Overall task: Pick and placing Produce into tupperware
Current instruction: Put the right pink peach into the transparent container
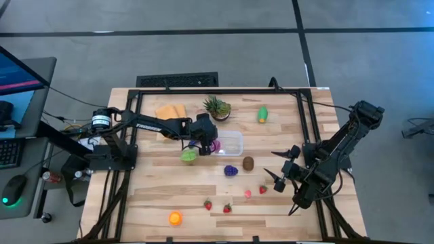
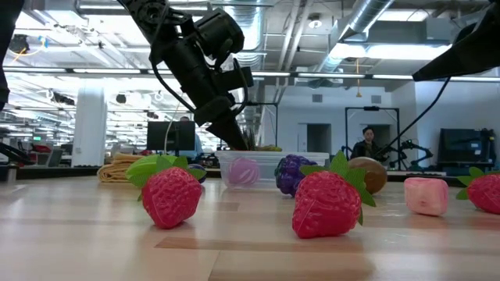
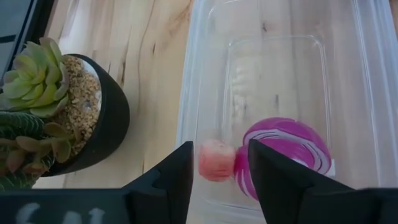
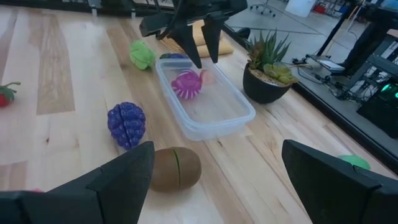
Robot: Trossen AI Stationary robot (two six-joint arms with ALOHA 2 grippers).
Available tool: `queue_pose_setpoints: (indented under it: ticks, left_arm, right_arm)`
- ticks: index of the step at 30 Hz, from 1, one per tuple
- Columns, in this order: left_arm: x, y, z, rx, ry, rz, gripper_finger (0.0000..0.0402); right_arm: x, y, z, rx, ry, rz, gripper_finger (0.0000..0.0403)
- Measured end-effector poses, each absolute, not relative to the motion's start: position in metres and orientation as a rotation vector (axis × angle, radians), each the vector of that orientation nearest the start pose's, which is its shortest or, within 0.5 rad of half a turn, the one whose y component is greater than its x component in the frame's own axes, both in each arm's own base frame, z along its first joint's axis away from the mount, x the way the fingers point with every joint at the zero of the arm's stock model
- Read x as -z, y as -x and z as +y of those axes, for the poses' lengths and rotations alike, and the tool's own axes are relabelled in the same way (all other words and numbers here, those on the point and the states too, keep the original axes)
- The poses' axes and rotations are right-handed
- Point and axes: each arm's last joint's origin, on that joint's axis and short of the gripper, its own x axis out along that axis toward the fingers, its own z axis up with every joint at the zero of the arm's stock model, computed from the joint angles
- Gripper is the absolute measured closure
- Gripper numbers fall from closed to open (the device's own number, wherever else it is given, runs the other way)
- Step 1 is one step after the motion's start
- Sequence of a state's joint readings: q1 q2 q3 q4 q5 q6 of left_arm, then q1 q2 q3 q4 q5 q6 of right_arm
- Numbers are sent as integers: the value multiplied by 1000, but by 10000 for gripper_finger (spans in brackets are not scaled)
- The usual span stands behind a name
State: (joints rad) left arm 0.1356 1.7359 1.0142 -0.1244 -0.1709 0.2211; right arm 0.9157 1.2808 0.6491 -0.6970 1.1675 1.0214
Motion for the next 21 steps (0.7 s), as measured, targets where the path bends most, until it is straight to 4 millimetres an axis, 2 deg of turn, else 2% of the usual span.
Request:
queue_pose_setpoints:
  ticks: [8,12,21]
  left_arm:
    - [-176,-347,53,-227,-239,881,218]
    - [-183,-344,53,-241,-245,864,212]
    - [-208,-320,41,-265,-220,939,211]
  right_arm:
    - [-183,-141,140,486,168,456,58]
    - [-183,-141,140,486,171,457,58]
    - [-183,-141,139,487,173,458,58]
